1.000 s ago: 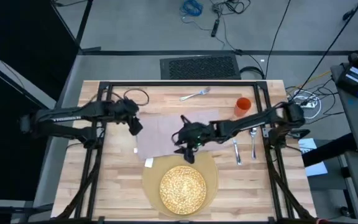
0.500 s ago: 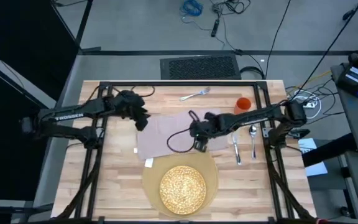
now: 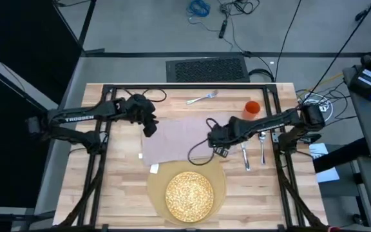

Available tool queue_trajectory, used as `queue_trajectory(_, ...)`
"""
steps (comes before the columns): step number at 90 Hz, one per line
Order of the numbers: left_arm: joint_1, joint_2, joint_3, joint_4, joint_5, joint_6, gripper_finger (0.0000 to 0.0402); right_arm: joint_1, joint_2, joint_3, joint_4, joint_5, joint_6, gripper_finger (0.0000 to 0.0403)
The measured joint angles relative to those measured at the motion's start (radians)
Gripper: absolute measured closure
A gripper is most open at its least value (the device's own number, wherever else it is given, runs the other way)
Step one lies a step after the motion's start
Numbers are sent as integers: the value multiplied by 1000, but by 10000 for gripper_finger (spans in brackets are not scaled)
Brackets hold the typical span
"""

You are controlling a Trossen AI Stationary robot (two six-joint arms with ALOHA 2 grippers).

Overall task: Set table place
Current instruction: Fold the brown table napkin

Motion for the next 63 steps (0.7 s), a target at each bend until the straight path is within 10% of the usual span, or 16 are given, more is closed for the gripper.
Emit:
queue_trajectory(22,13,33,23,215,105,6,270,-14,-195,-200,241,-128,150,270)
queue_trajectory(63,39,526,470,242,252,128,270,156,-256,-255,199,-133,418,270)
